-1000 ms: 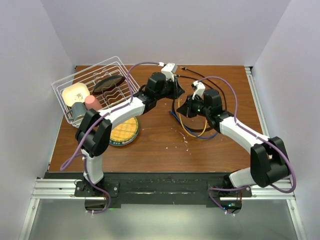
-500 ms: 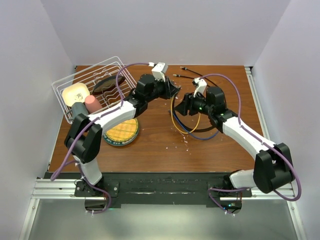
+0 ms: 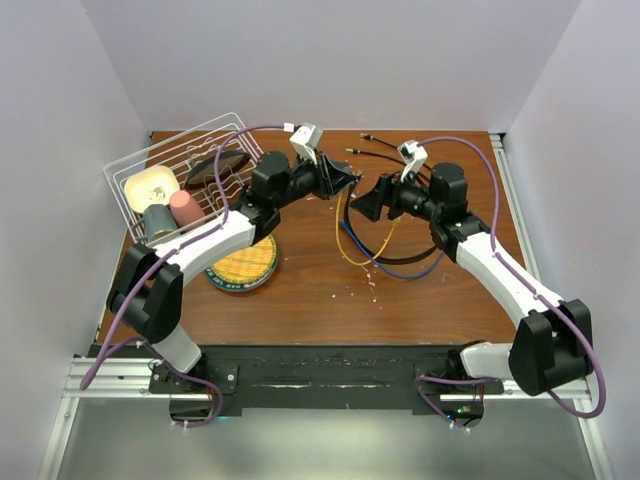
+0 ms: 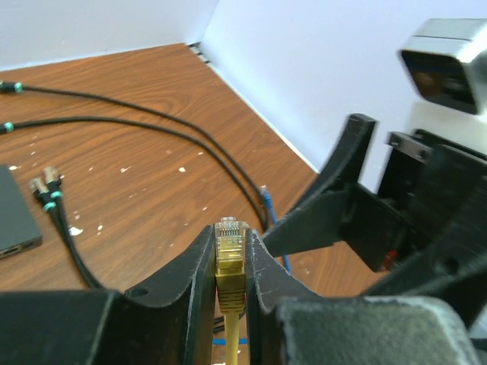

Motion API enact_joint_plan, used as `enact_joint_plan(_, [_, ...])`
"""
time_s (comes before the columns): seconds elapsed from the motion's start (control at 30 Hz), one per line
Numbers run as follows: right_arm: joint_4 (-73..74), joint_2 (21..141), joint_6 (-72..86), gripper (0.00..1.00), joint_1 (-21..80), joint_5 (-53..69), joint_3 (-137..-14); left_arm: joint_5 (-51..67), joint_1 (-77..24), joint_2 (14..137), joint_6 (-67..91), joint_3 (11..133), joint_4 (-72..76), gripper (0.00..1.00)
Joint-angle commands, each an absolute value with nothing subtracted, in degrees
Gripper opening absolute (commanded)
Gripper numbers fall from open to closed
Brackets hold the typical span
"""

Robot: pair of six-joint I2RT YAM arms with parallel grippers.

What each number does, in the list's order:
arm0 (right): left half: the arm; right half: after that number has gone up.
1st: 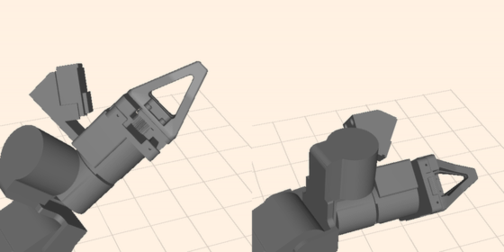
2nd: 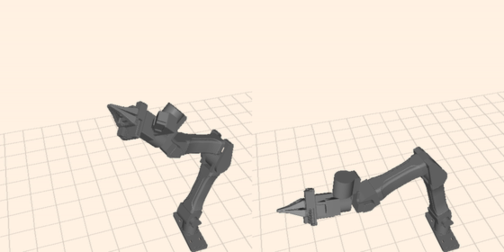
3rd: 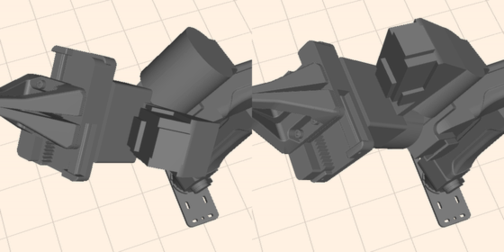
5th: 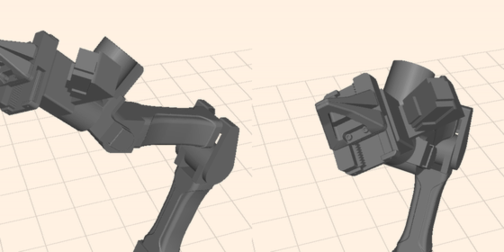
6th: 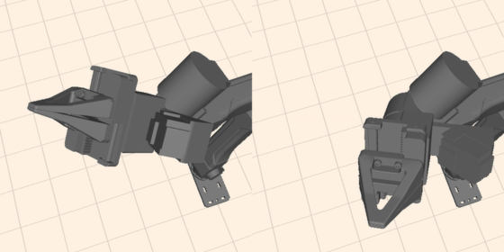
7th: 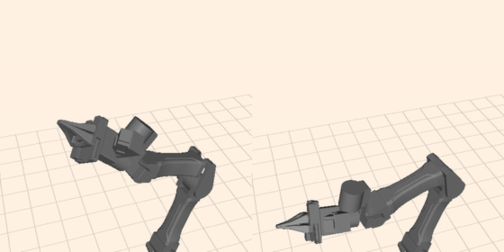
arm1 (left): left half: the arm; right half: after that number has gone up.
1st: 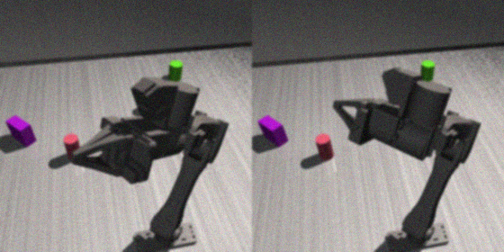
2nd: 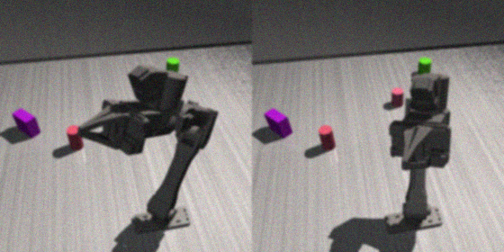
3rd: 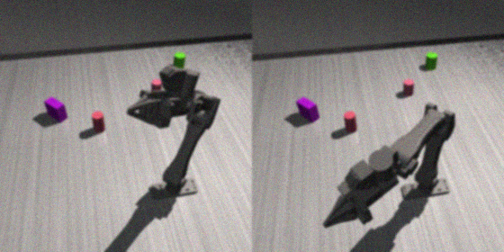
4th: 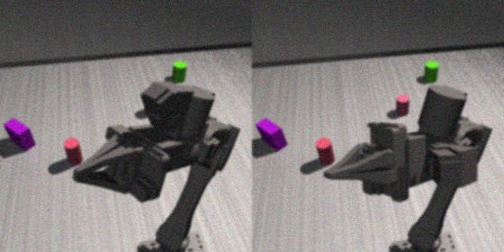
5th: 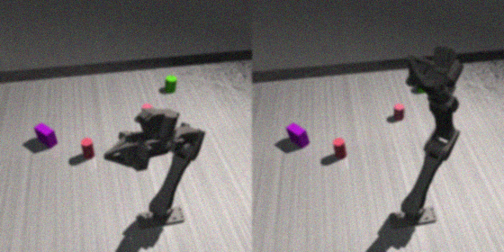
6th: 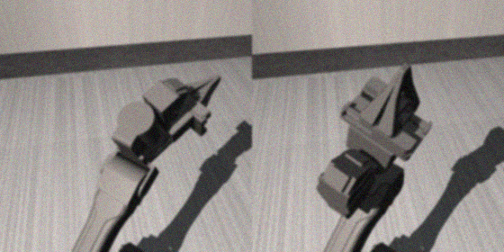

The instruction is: Insert the plug into the switch port

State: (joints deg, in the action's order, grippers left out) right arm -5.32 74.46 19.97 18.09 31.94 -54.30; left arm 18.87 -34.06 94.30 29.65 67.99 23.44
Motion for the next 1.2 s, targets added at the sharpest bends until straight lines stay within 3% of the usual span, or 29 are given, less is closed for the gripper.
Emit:
enact_joint_plan(0.0, [-11.2, 73.7, 24.7, 0.77, 17.2, 37.1, -56.5, 22.8, -33.3, 90.4, 31.9, 67.5, 30.5, 0.0])
enact_joint_plan(0.33, [-26.9, 76.1, 36.6, 0.7, 16.8, 43.1, -55.4, 29.6, -32.5, 90.9, 42.5, 64.6, 42.6, 0.0])
enact_joint_plan(0.57, [-28.0, 75.7, 37.8, 0.67, 16.9, 43.9, -56.0, 30.8, -32.5, 92.3, 46.1, 64.4, 46.8, 0.0])
enact_joint_plan(0.63, [-29.5, 75.8, 38.8, 0.63, 16.9, 44.1, -55.6, 30.8, -32.5, 92.5, 46.9, 64.6, 47.4, 0.0])
enact_joint_plan(0.7, [-31.2, 75.8, 40.2, 0.52, 16.9, 44.1, -54.8, 30.8, -32.5, 92.9, 47.1, 65.2, 47.6, 0.0])
enact_joint_plan(1.17, [-36.9, 77.5, 44.2, 0.41, 17.3, 47.1, -54.1, 31.3, -32.4, 94.0, 49.1, 65.4, 49.6, 0.0])
